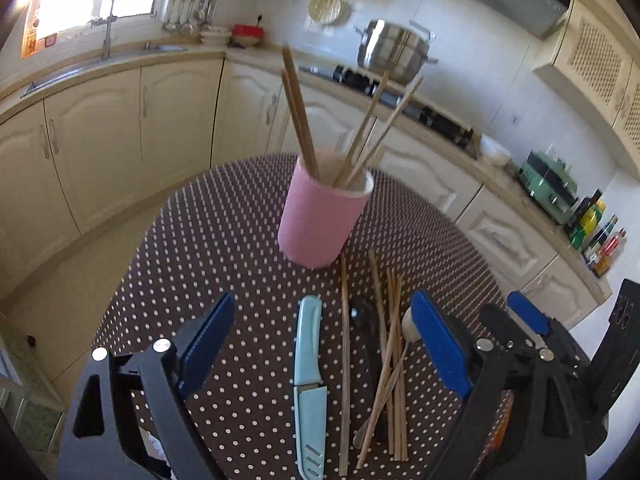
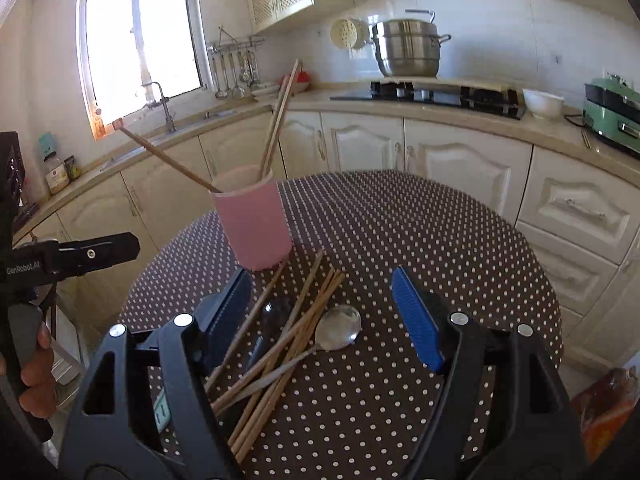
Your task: Organize utensils
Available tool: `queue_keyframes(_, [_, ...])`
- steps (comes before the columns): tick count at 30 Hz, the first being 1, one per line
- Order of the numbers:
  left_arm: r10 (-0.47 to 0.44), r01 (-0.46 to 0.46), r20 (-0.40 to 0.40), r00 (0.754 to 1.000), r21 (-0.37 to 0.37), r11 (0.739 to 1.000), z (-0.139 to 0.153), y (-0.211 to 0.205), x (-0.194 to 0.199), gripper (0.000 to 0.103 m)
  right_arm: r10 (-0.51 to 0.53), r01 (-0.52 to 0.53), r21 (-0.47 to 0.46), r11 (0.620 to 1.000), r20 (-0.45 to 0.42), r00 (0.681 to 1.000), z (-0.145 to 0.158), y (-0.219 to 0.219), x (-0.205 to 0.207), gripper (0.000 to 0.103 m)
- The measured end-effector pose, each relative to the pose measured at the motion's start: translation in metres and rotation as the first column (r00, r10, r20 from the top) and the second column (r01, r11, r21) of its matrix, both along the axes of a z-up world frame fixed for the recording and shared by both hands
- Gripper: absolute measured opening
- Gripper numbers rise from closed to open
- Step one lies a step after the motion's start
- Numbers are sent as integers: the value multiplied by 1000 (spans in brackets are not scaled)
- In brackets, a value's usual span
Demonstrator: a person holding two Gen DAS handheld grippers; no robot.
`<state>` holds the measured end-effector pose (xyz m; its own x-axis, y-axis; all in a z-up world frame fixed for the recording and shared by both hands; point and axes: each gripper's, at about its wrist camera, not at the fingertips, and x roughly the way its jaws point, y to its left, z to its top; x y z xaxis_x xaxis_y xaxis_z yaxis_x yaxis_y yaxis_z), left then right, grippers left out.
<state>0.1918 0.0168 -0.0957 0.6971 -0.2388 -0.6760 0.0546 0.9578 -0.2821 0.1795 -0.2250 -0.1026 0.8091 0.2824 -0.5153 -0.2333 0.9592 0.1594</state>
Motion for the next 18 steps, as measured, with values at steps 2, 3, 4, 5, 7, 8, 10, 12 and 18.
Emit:
queue_keyframes(2, [-17,18,-43,999,21,1000,-11,-7,7,87,5,-5,-9,1000,-26,1000,-9,1,2,72])
queue_keyframes(3, [-28,30,-63,998,27,999,-17,-10,10,81,6,-6,-11,1000,-38,999,-13,1,3,72])
queue_keyframes(4, [-46,48,-88,995,26,998,-22,-14,14,74,6,-7,-11,1000,-49,999,-17,1,4,72])
queue_keyframes(5, [-67,70,-121,990,21,997,-28,-18,19,64,6,-7,-13,1000,-60,998,-20,1,5,72])
queue_keyframes(7, [-94,99,-171,981,21,995,-40,-24,28,56,6,-8,-18,1000,-92,996,-27,1,8,72])
queue_keyframes(8, [-98,104,-184,978,28,994,-44,-27,30,51,6,-8,-21,1000,-105,994,-30,1,8,72])
queue_keyframes(10, [-106,117,-205,973,43,992,-53,-33,34,45,13,-17,-29,999,-144,989,-38,1,11,72])
queue_keyframes(12, [-113,126,-225,968,44,991,-61,-39,38,38,15,-22,-40,999,-169,986,-44,3,14,72])
queue_keyframes(18, [-111,134,-246,963,79,988,-77,-48,45,35,33,-51,-73,996,-229,973,-65,16,20,72])
